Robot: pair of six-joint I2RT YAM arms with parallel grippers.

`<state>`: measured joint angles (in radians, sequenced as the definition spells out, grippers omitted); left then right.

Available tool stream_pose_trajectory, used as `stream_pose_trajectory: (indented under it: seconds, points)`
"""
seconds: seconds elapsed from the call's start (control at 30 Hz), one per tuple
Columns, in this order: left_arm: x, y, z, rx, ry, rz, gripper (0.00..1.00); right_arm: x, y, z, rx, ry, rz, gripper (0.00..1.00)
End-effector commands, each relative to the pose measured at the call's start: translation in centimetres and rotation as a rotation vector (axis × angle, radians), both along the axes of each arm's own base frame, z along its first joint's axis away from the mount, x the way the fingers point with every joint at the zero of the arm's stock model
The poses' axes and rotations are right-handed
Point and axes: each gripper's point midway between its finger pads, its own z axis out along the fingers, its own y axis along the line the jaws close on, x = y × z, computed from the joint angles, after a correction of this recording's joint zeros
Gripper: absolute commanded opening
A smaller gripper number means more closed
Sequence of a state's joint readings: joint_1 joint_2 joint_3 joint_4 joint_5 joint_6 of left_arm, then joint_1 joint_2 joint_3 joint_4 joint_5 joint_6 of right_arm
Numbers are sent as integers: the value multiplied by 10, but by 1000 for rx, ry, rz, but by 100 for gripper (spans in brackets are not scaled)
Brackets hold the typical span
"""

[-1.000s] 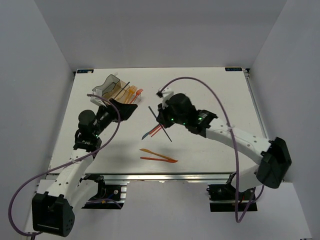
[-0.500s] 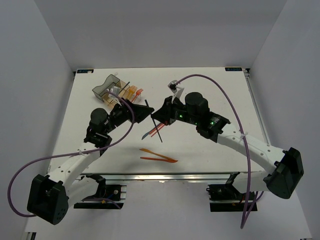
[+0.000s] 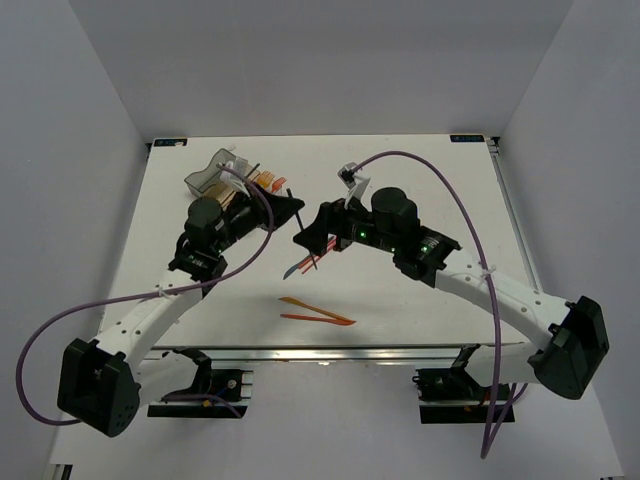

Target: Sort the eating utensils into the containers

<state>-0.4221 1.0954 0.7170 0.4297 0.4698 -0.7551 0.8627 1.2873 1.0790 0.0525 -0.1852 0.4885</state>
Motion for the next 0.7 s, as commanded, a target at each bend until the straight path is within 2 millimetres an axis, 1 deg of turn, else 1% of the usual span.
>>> stream_pose_trajectory:
  seconds: [0.0,0.03,0.07,0.1,0.13,0.17,0.2,0.23,0.27,0.3,0.33,0.37,0.4,0.43,0.47,0.53,0.57,0.63,0.67]
  points:
    - [47,40,-30,256,74,294,0,14,-24,6,9,-31,-116,89]
    - [64,54,-7,358,-17,380,0,26,-38,-5,-14,-16,-174,89]
    - [77,70,-10,447,-5,468,0,33,-50,-12,-33,-5,-221,89]
    - [97,97,-36,597,62,603,0,35,-61,-11,-24,-3,-246,89]
    - [114,109,-10,680,-13,665,0,39,-74,-23,-34,19,-264,89]
    - [125,117,-12,754,-13,697,0,40,-80,-25,-30,20,-270,89]
    - [137,121,-9,817,-37,710,0,38,-86,-23,-20,15,-276,89]
    - [159,124,-11,952,-104,701,0,39,-93,-24,-24,8,-287,89]
    - [171,130,-10,1004,-137,723,0,37,-97,-32,-39,14,-286,89]
    - [194,149,-19,1087,-166,746,0,34,-101,-29,-41,-2,-287,89]
    - [207,155,-22,1079,-170,721,0,31,-103,-29,-44,-9,-280,89]
    - [225,162,4,1027,-206,737,0,29,-105,-33,-51,-9,-274,89]
    - [237,165,4,1012,-217,704,0,23,-108,-35,-63,-6,-268,89]
    - [249,175,6,1045,-255,691,0,20,-110,-36,-68,-9,-261,89]
    - [263,173,2,1078,-277,676,0,19,-112,-39,-84,-19,-255,89]
    - [275,172,-6,1154,-322,635,0,14,-116,-46,-110,-18,-248,89]
    - [284,171,-15,1171,-326,627,0,12,-118,-48,-121,-27,-241,89]
    - [290,173,-25,1200,-348,626,0,8,-120,-52,-134,-27,-228,89]
    - [292,172,-36,1211,-348,612,0,7,-120,-53,-139,-33,-221,89]
